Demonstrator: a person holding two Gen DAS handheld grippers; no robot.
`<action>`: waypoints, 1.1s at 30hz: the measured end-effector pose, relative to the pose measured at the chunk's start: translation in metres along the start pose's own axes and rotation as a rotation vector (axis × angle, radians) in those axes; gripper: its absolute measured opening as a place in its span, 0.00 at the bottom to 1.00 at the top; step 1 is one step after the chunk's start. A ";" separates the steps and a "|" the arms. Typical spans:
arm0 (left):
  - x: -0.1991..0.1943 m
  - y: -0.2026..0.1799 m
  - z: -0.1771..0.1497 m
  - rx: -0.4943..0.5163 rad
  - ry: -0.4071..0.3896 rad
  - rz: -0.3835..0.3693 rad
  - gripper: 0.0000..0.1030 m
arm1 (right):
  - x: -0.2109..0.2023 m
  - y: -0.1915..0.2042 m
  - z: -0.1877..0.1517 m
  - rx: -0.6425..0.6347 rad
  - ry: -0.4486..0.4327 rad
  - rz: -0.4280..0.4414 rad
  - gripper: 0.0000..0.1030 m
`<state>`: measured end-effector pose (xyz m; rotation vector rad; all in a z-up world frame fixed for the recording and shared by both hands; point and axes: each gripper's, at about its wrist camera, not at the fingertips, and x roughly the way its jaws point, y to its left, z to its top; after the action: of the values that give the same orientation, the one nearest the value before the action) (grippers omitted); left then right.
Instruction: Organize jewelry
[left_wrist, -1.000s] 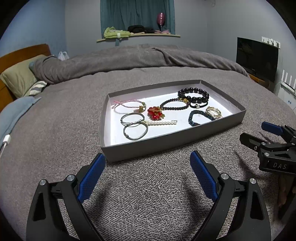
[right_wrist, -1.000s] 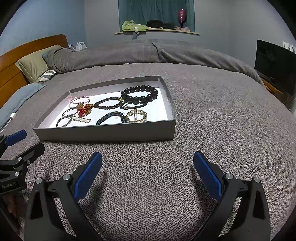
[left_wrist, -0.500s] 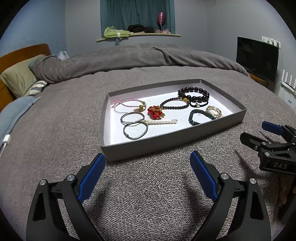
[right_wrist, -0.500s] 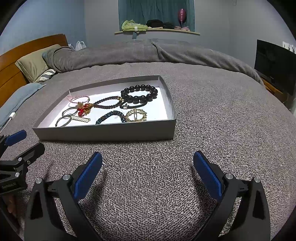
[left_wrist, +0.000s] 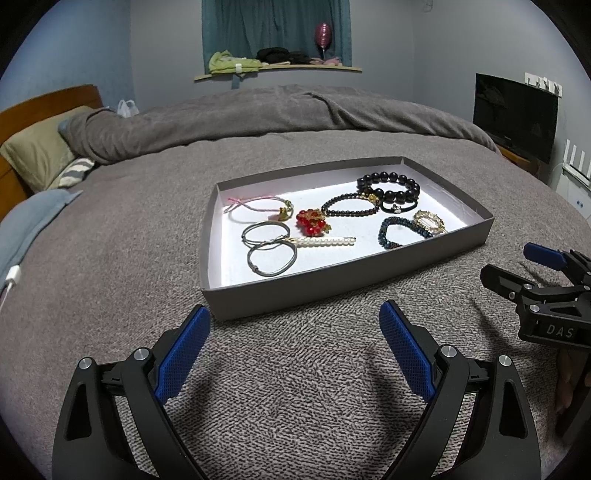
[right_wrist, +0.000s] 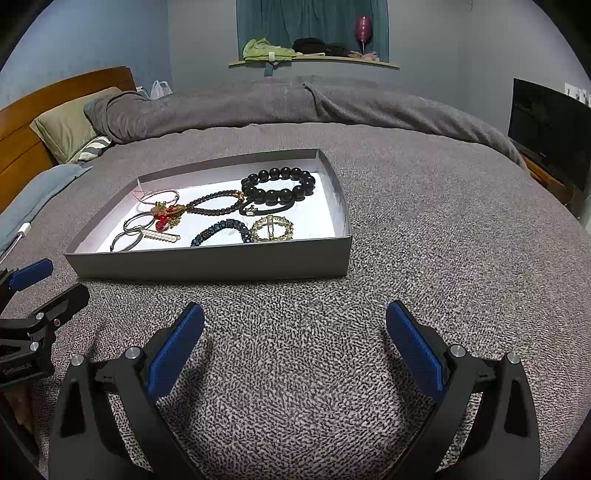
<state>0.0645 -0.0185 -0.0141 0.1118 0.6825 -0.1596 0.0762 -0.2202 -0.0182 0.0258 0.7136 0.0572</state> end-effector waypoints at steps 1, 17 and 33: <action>0.000 0.000 0.000 0.000 0.001 0.000 0.90 | 0.000 0.000 0.000 0.001 0.000 0.000 0.95; 0.000 0.000 0.000 0.004 0.001 -0.001 0.90 | 0.001 0.000 0.000 0.000 0.001 -0.001 0.95; 0.001 -0.003 -0.001 0.017 -0.016 0.001 0.90 | 0.001 0.001 0.001 -0.001 0.002 -0.001 0.95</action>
<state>0.0637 -0.0214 -0.0159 0.1272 0.6648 -0.1656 0.0773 -0.2194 -0.0180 0.0248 0.7153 0.0564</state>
